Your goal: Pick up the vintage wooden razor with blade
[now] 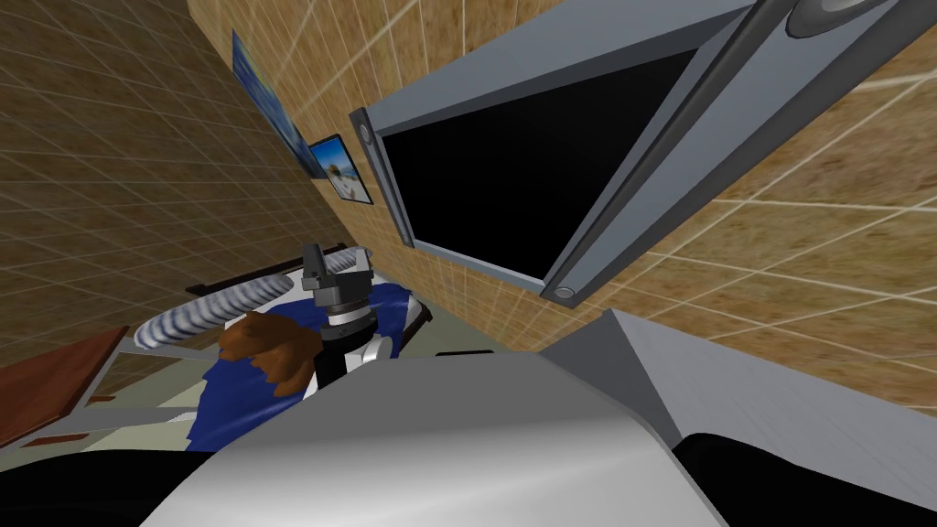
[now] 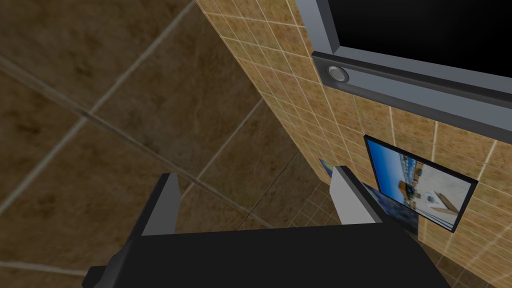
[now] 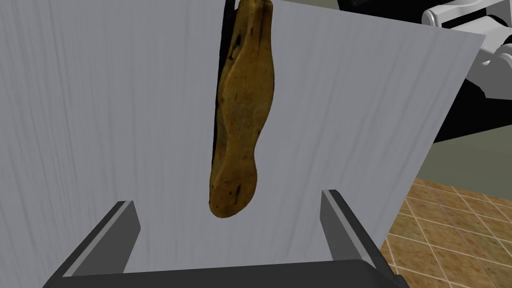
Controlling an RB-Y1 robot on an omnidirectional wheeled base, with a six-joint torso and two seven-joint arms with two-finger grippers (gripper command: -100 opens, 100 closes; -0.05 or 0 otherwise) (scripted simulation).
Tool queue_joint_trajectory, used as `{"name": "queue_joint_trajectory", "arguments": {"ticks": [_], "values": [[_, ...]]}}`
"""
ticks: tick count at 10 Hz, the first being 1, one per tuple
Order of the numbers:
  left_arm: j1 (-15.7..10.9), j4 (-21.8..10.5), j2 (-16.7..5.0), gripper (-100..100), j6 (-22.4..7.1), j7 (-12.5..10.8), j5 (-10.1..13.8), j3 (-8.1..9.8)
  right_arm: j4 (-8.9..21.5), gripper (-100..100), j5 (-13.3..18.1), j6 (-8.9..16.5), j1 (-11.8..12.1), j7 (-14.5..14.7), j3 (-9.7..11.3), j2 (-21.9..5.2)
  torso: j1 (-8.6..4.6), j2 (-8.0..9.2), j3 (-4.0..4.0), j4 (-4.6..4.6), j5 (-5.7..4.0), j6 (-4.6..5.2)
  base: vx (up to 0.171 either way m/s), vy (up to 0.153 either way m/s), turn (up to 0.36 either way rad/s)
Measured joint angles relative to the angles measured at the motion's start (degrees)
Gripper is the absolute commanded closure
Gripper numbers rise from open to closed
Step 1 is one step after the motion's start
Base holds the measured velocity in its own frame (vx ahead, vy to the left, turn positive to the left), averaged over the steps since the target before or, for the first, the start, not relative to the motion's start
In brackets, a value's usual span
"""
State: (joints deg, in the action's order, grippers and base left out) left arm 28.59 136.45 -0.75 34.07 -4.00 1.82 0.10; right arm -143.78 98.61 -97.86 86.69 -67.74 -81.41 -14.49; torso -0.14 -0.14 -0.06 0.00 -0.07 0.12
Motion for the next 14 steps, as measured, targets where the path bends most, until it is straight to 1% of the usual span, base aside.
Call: {"name": "queue_joint_trajectory", "arguments": {"ticks": [1, 2, 6, 7, 11, 12, 13, 14], "values": [[0.0, 0.0, 0.0, 0, 0.0, 0.0, 0.0, 0.0, 0.0, -100, 0.0, 0.02, 0.0, 0.0, 0.0, 0.0, 0.08, -0.03, -0.02, -0.01, 0.02, 0.0, -0.009, -0.011, -0.019], [0.0, 0.0, 0.0, 0, 0.0, 0.0, 0.0, 0.0, -0.14, -100, 0.74, 0.2, -0.31, -0.03, 0.7, 0.13, 0.09, -0.03, -0.02, -0.01, 0.02, 0.0, -0.016, -0.017, -0.019], [0.0, 0.0, 0.0, 0, 0.0, 0.0, 0.0, 0.0, -1.01, -100, 4.99, 1.37, -1.94, -0.19, 4.6, 1.06, 0.04, 0.01, 0.01, 0.02, -0.06, 0.02, -0.013, -0.013, -0.007], [0.0, 0.0, 0.0, 0, 0.0, 0.0, 0.0, 0.0, -1.04, 100, 5.11, 1.45, -1.97, -0.16, 4.69, 1.1, -0.02, 0.03, 0.03, 0.03, -0.12, 0.02, 0.0, 0.0, 0.0], [0.0, 0.0, 0.0, 0, 0.0, 0.0, 0.0, 0.0, -1.01, 100, 5.09, 1.4, -1.93, -0.2, 4.64, 1.1, -0.07, 0.05, 0.06, 0.06, -0.18, 0.01, 0.0, 0.0, 0.0], [0.0, 0.0, 0.0, 0, 0.0, 0.0, 0.0, 0.0, -1.0, 0, 5.09, 1.4, -1.93, -0.2, 4.63, 1.1, -0.08, 0.06, 0.06, 0.06, -0.19, 0.01, 0.0, 0.0, 0.0], [0.0, 0.0, 0.0, 0, 0.0, 0.0, 0.0, 0.0, -1.0, 100, 5.09, 1.4, -1.93, -0.2, 4.63, 1.1, -0.08, 0.06, 0.07, 0.07, -0.2, 0.01, 0.012, 0.014, 0.018], [0.0, 0.0, 0.0, 0, 0.0, 0.0, 0.0, 0.0, -0.73, 100, 4.23, 1.19, -1.65, -0.22, 3.9, 0.76, -0.03, 0.03, 0.04, 0.05, -0.18, -0.01, 0.023, 0.022, 0.022]]}}
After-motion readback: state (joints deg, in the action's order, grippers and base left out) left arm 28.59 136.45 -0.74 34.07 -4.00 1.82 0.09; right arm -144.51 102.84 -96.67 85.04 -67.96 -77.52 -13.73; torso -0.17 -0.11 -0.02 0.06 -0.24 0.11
